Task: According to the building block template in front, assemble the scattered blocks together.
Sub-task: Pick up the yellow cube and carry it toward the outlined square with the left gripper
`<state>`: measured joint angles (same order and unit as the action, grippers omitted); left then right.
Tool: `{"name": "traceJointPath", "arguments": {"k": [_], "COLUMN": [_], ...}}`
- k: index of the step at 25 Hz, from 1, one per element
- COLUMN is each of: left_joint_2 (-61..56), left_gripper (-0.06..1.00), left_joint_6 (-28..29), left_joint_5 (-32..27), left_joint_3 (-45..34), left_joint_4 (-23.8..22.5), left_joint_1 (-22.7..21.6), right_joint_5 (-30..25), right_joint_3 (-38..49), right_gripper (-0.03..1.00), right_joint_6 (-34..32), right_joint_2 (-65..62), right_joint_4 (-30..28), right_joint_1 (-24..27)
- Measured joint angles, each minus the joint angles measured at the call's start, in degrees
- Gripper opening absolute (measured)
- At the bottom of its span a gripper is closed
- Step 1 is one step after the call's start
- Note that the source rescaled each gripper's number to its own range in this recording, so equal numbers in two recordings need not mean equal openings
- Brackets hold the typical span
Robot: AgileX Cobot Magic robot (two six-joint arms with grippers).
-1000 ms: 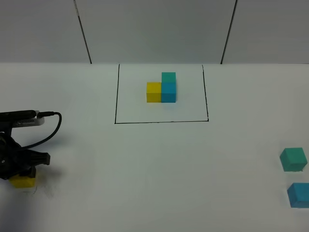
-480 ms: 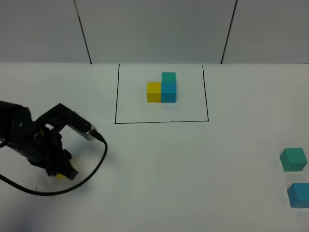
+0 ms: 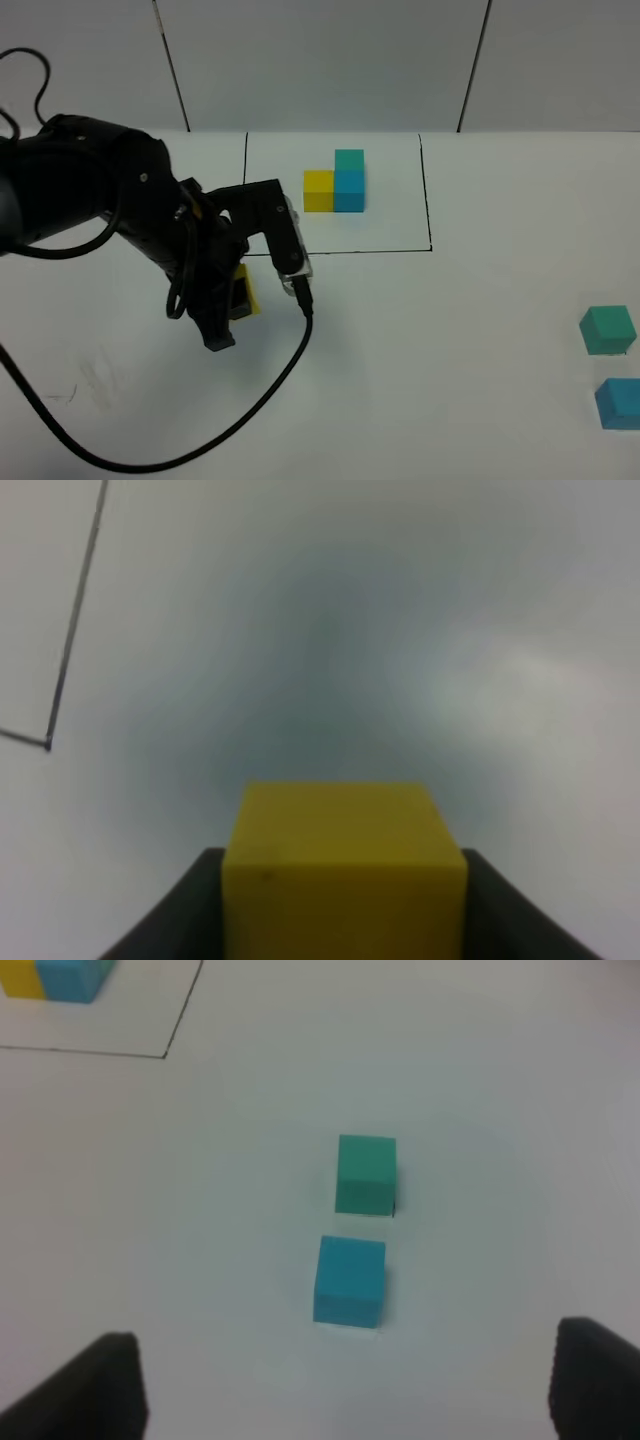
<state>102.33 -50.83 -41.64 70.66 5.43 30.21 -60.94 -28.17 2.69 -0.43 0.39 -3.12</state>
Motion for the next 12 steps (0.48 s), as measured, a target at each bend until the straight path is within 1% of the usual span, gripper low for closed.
{"name": "traceJointPath", "arguments": {"k": [2,4,8,12], "left_joint_2": [2.5,5.0,9.8,14.2], "left_gripper": [0.0,0.0,0.0,0.0], "left_joint_6": [-0.7,-1.0,-2.6,-3.1], "left_joint_5": [-2.5,-3.2,-3.3,-2.2], "left_joint_3": [2.7,4.8,7.5,9.0], "left_joint_4": [0.2,0.2,0.0,0.0], "left_joint_1": [1.8,3.7,7.4,9.4], "right_joint_5": [0.0,0.0,0.0,0.0], "right_joint_3": [0.0,0.0,0.0,0.0], "right_gripper": [0.67,0.67,0.67,0.67], "right_joint_6": [0.0,0.0,0.0,0.0], "right_joint_2": [0.0,0.0,0.0,0.0], "right_joint_4": [0.0,0.0,0.0,0.0], "right_joint_1": [0.0,0.0,0.0,0.0]}}
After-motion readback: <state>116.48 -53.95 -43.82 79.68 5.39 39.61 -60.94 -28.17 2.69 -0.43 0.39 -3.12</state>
